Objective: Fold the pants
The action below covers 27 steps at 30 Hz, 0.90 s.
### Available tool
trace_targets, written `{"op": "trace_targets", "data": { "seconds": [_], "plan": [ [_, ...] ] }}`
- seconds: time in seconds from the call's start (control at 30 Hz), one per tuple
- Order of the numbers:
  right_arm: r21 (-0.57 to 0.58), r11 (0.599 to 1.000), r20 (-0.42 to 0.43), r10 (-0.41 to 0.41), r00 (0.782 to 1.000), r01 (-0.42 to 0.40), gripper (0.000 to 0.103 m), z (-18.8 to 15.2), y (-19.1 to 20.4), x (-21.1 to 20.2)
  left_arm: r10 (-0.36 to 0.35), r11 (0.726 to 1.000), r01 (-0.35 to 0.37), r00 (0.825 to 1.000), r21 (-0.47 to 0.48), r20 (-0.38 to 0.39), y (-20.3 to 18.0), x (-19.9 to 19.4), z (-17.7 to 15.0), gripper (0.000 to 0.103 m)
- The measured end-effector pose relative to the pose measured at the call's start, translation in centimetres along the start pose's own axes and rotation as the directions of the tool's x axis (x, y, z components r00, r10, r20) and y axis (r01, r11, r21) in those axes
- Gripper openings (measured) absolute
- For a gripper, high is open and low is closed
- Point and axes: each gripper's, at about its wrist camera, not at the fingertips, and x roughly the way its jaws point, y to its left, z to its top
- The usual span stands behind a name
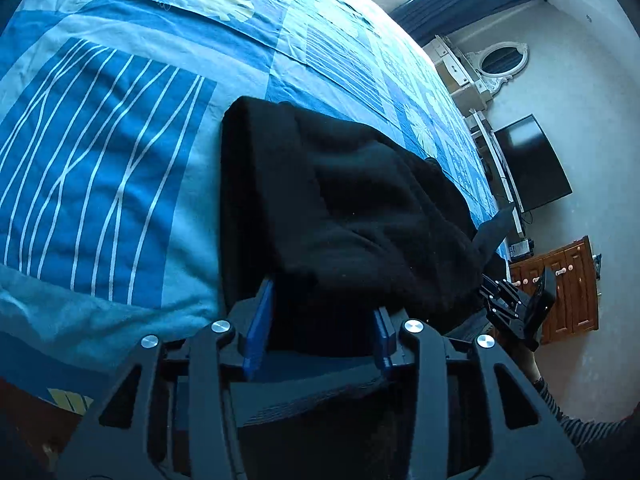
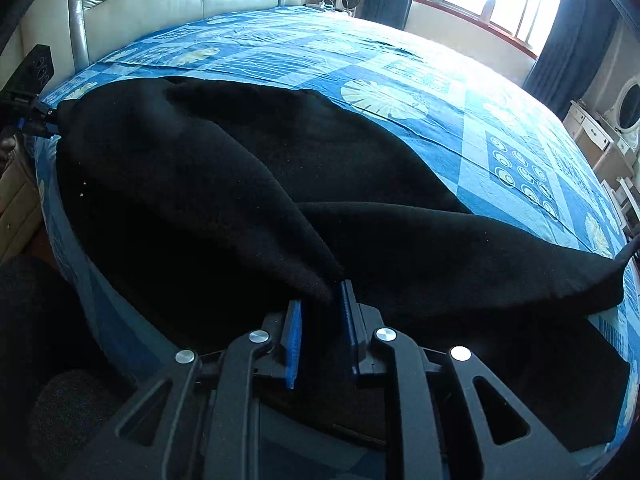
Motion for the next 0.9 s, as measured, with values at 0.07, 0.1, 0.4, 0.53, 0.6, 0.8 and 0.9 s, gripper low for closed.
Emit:
{"op": "trace_targets", "data": {
  "seconds": [0.07,0.1,0.4,0.53,0.6,0.8,0.9],
  "plan": [
    [0.019,1.000,-0.009,-0.009,1.000,0.009,0.048,-0.6,0.1,-0.6,-0.017,0.999,0.018,1.000,-0.041,0.021,0.5,-0.7,-1.1,0.044],
    [0.036,0.999,-0.011,0.000,1.000,0.001,0.050,-0.9,0.0,-0.9,-0.022,0.998,0.024,0.999,-0.064,0.034,0.8,-1.1,-1.6,0.044],
    [0.531,0.785,0.095,0.319,0.943,-0.319,0.050,-3.5,-4.7,-1.1,-0.042,0.978,0.065,0.992,-0.199,0.115,-0.6,-1.1,-3.6,0.058],
    [0.648,0.634,0.177,0.414,0.893,-0.422,0.050,-4.1,-5.6,-0.5,-0.005,0.974,0.031,0.993,-0.224,0.117,-1.2,0.0,-3.5,0.059],
    [0.672,0.589,0.195,0.445,0.874,-0.449,0.051,-4.2,-5.4,-0.2,-0.001,0.971,0.031,0.992,-0.238,0.125,-1.2,0.1,-3.5,0.063],
    [0.729,0.502,0.224,0.468,0.855,-0.466,0.056,-4.6,-5.5,0.7,-0.005,0.951,0.048,0.990,-0.305,0.140,-0.4,0.5,-3.6,0.066],
    [0.745,0.476,0.243,0.459,0.855,-0.467,0.056,-4.8,-5.9,0.5,-0.021,0.934,0.073,0.988,-0.349,0.151,0.3,0.6,-3.6,0.066]
  ]
}}
